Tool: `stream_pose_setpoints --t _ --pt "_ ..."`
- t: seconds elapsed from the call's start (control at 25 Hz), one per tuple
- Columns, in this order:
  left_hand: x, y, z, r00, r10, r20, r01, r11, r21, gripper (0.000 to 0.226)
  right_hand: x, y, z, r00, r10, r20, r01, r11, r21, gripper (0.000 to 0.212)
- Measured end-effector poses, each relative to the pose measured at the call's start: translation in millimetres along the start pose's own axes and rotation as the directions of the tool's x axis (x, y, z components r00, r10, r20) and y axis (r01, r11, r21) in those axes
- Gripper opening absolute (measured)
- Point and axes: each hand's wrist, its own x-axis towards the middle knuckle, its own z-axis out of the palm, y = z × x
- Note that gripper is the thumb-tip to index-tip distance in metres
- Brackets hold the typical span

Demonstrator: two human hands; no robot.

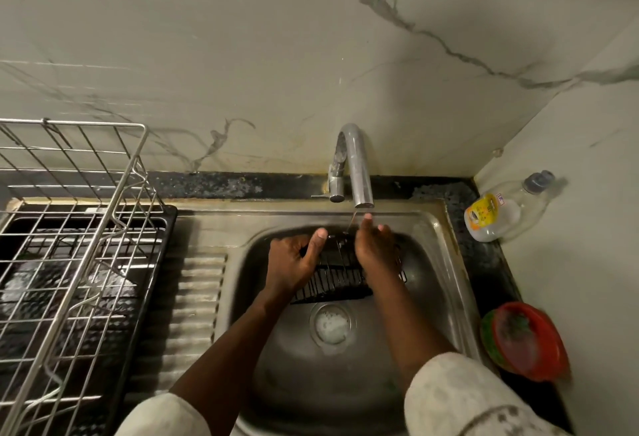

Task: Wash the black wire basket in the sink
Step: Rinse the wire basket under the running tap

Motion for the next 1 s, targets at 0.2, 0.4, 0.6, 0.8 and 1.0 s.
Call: stream_pose_setpoints --t 0.2,0.4,0.6,0.8,1.0 --pt "-16 -17 -7 0.998 -0.061 -0.023 0.064 0.967 0.245 0.051 9 47 5 0.979 0.192 0.070 -0.195 0.980 0.039 0.082" --pt "-16 16 2 0.846 -0.527 -0.077 0.514 0.770 0.377 0.082 23 59 12 0.931 0.365 0.029 -0.345 0.846 0.406 0.083" --pt "-8 45 2 0.617 -0.786 -0.026 0.751 0.580 0.315 0.102 -5 60 -5 0.892 0.452 -0.022 -0.345 0.710 0.613 0.075" --pt "-12 -2 -24 0.489 -0.855 0.176 0.856 0.509 0.091 0.048 -21 81 -10 0.891 0.455 -0.004 -0.341 0.674 0.655 0.069" --pt "-33 -64 -21 0.559 -0.800 0.219 0.790 0.594 0.154 0.058 -19 110 13 0.887 0.460 -0.036 -0.352 0.725 0.593 0.067"
